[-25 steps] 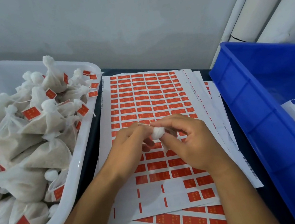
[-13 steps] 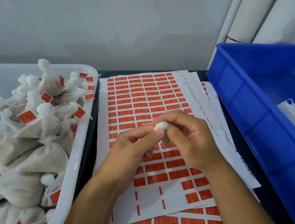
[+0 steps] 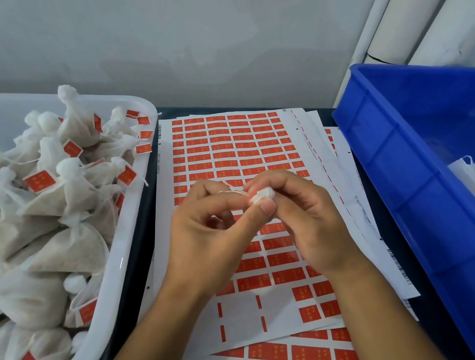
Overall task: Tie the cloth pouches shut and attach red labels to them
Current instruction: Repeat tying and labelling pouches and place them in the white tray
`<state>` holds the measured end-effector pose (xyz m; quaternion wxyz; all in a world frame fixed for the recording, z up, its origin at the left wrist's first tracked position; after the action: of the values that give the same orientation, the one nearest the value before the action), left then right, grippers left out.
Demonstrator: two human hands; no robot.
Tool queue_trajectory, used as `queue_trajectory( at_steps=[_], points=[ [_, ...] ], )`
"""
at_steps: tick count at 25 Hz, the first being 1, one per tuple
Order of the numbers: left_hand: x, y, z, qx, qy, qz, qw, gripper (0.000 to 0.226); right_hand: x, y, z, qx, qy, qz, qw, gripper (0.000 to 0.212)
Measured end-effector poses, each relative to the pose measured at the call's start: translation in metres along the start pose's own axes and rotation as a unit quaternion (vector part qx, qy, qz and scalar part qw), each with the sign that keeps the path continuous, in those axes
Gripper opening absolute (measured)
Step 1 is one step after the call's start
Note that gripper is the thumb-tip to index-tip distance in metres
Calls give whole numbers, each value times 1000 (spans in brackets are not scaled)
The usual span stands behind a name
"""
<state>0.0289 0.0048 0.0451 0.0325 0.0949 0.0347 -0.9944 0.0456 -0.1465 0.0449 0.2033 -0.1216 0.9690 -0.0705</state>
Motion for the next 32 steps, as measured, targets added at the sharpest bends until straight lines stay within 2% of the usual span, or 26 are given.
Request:
queue_trajectory(
  at_steps=[2, 4, 13, 21, 24, 26, 29, 32],
  points=[
    [1, -1, 2, -52, 55, 11, 997, 18, 0, 1, 0, -20, 11, 13, 1000, 20],
    [1, 1, 2, -76, 74, -2, 994, 19, -1, 1, 0, -29, 17, 30, 999, 21],
    [1, 1, 2, -31, 25, 66, 997, 17, -2, 4, -5, 10, 28, 54, 998, 16],
    [-4, -3, -6, -69, -16, 108, 992, 19, -2, 6, 0, 14, 103, 64, 993, 14],
    [-5, 0, -8, -69, -53, 92, 992, 27, -1, 7, 5, -29, 162, 68, 984, 22],
    [-5, 1, -11, -63, -80, 78, 992, 20, -1, 7, 9, -85, 202, 73, 973, 21],
    [-5, 4, -14, -61, -102, 40, 992, 14, -1, 7, 13, -227, 248, 75, 939, 25],
    [-5, 6, -16, -62, -119, 9, 991, 15, 1, 7, 15, -306, 272, 74, 909, 28]
  ],
)
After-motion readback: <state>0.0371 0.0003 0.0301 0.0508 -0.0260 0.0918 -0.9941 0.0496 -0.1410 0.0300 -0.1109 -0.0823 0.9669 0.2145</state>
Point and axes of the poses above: each hand's wrist, its own x-axis away from the middle knuckle, its own y-axis out of the palm, z = x × y, the point moved 3 cm from there along -x, towards the middle knuckle, and after that the axes turned 4 degrees about -y, right-handed, at the moved point
